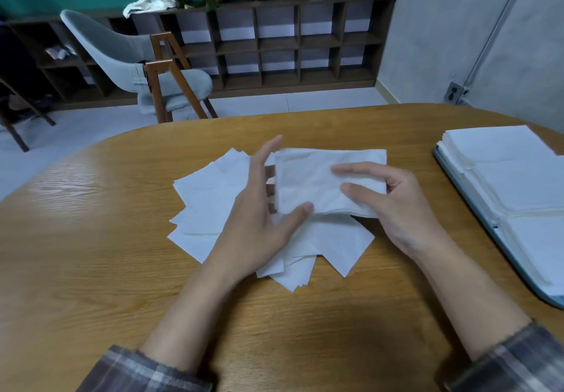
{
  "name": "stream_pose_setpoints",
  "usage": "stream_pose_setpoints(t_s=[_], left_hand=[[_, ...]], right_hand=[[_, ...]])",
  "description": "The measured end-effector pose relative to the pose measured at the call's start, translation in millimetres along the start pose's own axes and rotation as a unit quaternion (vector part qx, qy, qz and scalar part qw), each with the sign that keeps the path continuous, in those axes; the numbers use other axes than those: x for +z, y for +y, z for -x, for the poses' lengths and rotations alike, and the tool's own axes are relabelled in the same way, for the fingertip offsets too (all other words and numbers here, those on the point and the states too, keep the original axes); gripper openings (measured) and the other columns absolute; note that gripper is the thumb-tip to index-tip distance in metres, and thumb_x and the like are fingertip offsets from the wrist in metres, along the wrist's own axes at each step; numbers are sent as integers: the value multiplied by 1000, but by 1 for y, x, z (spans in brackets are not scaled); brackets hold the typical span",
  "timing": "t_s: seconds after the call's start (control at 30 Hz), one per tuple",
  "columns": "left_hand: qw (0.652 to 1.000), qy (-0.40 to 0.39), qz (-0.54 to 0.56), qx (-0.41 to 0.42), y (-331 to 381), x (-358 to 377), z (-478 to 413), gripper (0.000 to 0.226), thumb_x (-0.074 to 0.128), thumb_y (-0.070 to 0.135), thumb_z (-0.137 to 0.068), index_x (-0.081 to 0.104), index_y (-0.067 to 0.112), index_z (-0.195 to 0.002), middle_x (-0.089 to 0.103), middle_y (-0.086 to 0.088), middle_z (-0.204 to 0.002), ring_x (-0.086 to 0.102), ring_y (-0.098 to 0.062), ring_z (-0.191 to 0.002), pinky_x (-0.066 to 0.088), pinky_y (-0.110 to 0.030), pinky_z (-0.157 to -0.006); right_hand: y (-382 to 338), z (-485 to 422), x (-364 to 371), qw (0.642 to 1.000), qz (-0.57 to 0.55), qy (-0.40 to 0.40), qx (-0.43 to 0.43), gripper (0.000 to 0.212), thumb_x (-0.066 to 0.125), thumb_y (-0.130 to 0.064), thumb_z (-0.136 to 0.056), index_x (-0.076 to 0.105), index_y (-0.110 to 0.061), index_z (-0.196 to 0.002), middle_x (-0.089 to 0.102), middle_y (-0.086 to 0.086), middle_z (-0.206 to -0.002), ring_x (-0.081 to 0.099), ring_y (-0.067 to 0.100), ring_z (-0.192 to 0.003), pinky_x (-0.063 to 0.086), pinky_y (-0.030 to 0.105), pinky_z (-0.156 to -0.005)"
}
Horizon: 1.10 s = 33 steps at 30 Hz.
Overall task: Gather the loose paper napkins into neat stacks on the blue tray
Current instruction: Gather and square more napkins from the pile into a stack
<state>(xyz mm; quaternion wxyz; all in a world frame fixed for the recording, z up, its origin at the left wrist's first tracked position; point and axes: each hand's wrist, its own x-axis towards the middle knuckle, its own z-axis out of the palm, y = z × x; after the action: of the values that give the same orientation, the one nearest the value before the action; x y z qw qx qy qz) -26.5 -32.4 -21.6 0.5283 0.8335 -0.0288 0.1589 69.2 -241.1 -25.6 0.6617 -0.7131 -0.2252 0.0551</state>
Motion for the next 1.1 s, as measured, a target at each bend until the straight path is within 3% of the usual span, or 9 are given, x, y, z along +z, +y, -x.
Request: stream_pose_setpoints(t_s=[0.1,0.3,0.53,0.67,0.73,0.83,0.9,1.0,1.1], left_hand=[[988,-79,-126,27,-6,-1,1,94,76,11,-88,21,52,-154,35,28,-151,48,3,-135,50,-23,-105],[960,-157,-228,42,-19,-4,-3,49,69,7,-84,62,39,-121,44,26,-138,55,-3,-120,49,-31,-102],[957,-93,-247,124,-26,-1,-2,15,70,19,-98,77,28,-108,68,18,-117,66,-5,-109,55,-36,-88],[970,-10,-190,151,-15,-2,-1,13,71,17,-101,77,22,-110,75,16,-104,69,-2,-103,52,-23,-89],[974,24,-163,155,-10,-1,-1,13,70,14,-101,77,18,-111,75,14,-104,69,-3,-102,51,-19,-89],[977,61,-137,152,-6,0,-1,15,70,14,-101,78,15,-113,75,11,-105,69,-5,-102,49,-15,-87],[981,75,-117,132,-3,-2,-1,17,72,15,-100,79,16,-116,77,12,-109,69,-2,-106,46,-11,-85],[989,74,-82,99,-2,-5,-1,21,76,19,-97,79,19,-117,77,17,-114,69,0,-111,46,-10,-84],[994,85,-29,57,-4,-6,-2,21,80,18,-93,79,23,-114,78,17,-106,72,-5,-108,53,-18,-90]], right_hand=[[2,-2,-4,996,21,87,-14,30,72,-1,-94,82,-24,-109,77,-21,-114,65,-6,-114,46,8,-89],[2,-3,-5,989,45,138,-9,32,70,-1,-94,82,-27,-110,74,-31,-110,61,-15,-111,41,0,-85],[2,-3,-4,991,76,108,-22,30,68,-2,-97,80,-25,-113,71,-39,-108,57,-23,-111,37,-4,-86],[2,-3,-3,993,73,77,-44,27,67,-5,-99,80,-23,-113,74,-32,-113,59,-16,-116,38,-1,-91],[1,-3,-1,996,48,47,-54,18,65,-19,-102,80,-23,-112,76,-22,-118,61,-9,-121,40,5,-97],[-1,0,-1,997,-4,-26,-66,34,58,-48,-99,80,-26,-111,77,-11,-122,64,7,-126,44,27,-107],[-4,4,1,994,-46,-88,-51,39,63,-64,-92,82,-32,-103,79,-10,-111,71,9,-110,52,26,-93],[-3,7,7,995,-55,-78,-37,18,76,-41,-92,81,-24,-97,80,-9,-93,74,6,-87,53,17,-72],[0,6,14,998,-32,-49,-19,13,73,-14,-94,80,-13,-105,81,-7,-104,76,7,-97,54,17,-77]])
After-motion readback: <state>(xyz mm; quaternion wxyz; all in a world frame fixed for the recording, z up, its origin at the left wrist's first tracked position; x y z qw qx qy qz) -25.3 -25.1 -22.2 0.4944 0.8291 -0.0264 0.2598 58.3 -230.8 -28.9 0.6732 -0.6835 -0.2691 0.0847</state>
